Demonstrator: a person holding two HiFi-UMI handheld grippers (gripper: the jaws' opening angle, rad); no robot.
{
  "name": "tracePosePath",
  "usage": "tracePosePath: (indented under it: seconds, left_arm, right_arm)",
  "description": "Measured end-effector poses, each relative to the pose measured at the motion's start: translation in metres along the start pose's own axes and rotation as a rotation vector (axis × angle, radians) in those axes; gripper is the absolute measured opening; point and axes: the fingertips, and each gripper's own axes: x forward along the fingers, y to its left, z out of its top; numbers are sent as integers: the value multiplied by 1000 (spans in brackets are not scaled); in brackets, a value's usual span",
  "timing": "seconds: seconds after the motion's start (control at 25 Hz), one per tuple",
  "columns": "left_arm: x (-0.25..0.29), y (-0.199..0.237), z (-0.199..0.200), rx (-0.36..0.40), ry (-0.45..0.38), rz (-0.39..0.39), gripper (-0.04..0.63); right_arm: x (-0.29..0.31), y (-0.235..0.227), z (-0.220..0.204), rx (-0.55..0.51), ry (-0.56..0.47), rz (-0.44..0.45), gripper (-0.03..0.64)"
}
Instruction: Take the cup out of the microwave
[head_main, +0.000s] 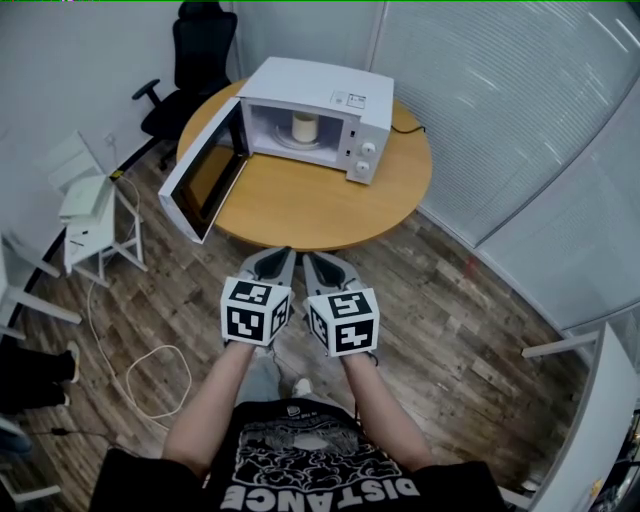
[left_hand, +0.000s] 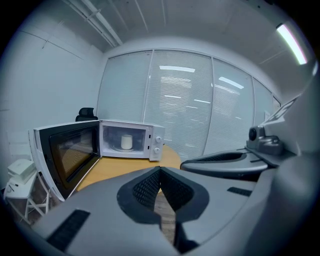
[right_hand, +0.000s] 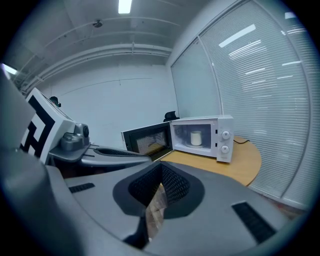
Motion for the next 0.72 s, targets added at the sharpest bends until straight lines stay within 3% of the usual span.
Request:
tracePosePath:
  seconds: [0.72]
  left_arm:
    - [89,58,34,5,9,-77,11]
  right_arm:
    - [91,-52,31,10,12,-77,15]
